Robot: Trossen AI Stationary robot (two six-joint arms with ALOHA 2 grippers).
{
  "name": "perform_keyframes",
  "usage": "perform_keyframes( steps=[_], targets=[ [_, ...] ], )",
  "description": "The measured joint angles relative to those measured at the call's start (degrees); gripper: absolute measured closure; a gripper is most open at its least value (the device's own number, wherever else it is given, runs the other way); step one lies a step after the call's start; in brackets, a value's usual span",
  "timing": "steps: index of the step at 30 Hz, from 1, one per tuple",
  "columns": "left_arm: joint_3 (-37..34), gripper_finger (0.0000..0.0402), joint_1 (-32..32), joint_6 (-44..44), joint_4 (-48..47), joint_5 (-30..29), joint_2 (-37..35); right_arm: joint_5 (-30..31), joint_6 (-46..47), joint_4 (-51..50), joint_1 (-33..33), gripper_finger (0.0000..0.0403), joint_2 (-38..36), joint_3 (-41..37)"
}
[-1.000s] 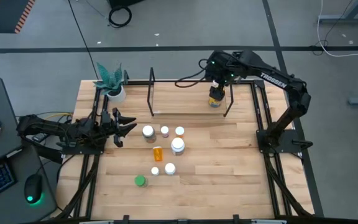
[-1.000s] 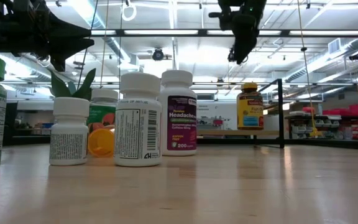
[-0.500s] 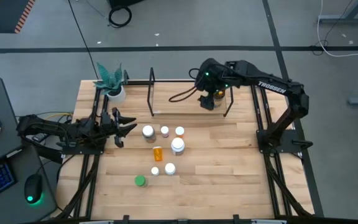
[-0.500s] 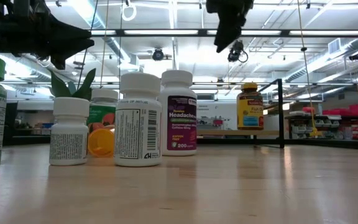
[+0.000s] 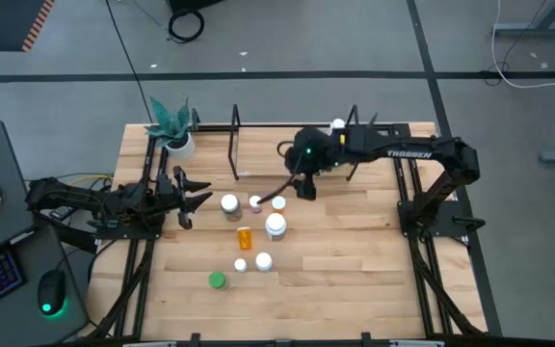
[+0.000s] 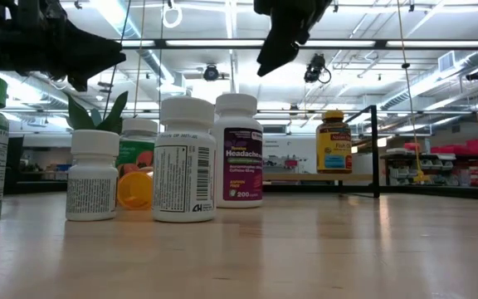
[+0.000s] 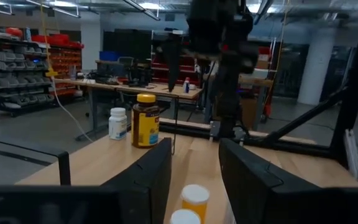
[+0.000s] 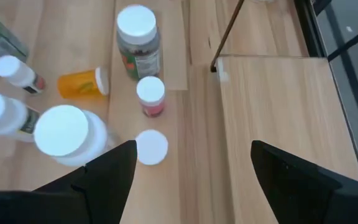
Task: Pick and place medicine bottles onto shelf by color
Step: Put the white-green pill bottle on the shelf
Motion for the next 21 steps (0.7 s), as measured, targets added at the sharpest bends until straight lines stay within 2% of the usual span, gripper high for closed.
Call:
perform_keyframes(
  steps=[5,8,13,17,21],
  targets=[
    [0.0,0.0261,0.0,-5.3,1.3,0.0,0.0,2.6,-2.3,4.1,3.6,0.008,-0.3,-3.5],
    [0.0,0.0258,0.0,-8.9,1.4,0.0,0.0,4.5,-3.8,8.7,5.1,0.0082,-3.2,-7.5],
    [0.1,0.0261,0.1,-7.9,2.1,-1.5,0.0,4.9,-3.7,21.1,6.2,0.0091,-11.5,-20.1],
    [6.4,0.0274,0.1,-7.8,-8.5,-1.2,0.5,5.0,-3.1,33.3,7.8,0.0098,-17.1,-30.6],
    [14.0,0.0286,0.7,-8.4,-19.8,-1.9,4.1,7.2,-2.7,44.3,10.3,0.0102,-20.1,-39.1]
  ],
)
